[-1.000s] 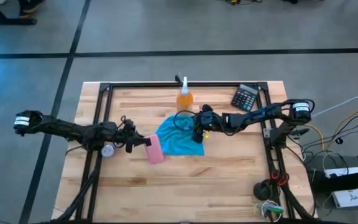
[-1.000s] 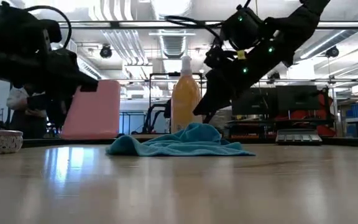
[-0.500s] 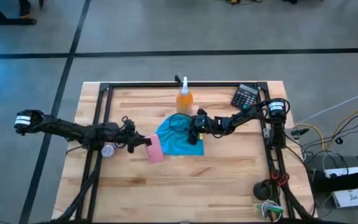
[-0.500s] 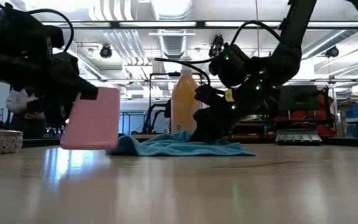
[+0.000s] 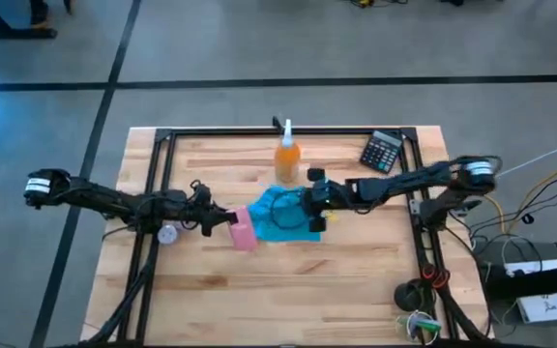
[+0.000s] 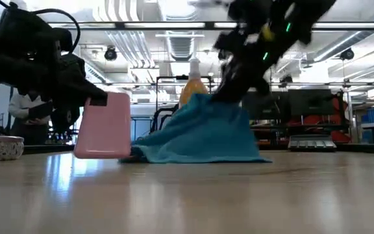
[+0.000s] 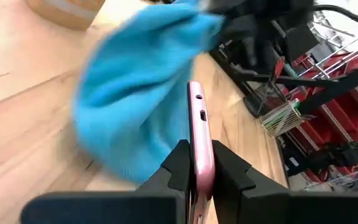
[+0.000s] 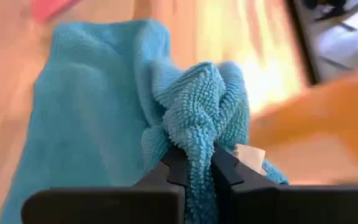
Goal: Apply microfiber cloth
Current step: Wipe the back of the pink cellphone using microfiber cloth
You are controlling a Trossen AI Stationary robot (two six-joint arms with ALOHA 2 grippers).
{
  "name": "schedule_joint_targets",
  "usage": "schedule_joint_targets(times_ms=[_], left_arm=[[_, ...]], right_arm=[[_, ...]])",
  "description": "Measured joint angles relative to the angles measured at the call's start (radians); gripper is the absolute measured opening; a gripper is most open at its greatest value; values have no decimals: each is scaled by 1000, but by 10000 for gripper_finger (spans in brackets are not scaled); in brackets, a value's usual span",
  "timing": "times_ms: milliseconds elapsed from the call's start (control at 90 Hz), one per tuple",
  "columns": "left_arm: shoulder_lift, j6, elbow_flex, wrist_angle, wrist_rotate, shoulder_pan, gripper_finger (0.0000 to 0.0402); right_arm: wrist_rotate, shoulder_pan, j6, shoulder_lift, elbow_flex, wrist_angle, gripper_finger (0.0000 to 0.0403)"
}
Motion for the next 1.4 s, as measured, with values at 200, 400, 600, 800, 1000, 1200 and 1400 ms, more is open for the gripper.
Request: schedule_joint_targets(times_ms=[200, 400, 600, 800, 1000, 1200, 1400], left_arm=[[3, -75, 0, 54, -45, 0, 16], [22, -158, 0, 108, -45, 0, 16], [89, -202, 40, 108, -34, 0, 16], [188, -209, 100, 106, -10, 0, 16], [242, -183, 149, 106, -2, 0, 16], [254, -164, 178, 97, -3, 0, 16], [250, -158, 183, 114, -4, 0, 16]], right_arm=[[28, 70, -19, -157, 130, -191, 1], [-81, 74, -123, -96, 135, -30, 1], [-108, 84, -227, 112, 134, 286, 0], [27, 102, -354, 342, 199, 474, 0], [35, 106, -404, 476, 285, 508, 0], [-114, 107, -392, 532, 335, 517, 0], [-165, 102, -376, 531, 343, 506, 0]])
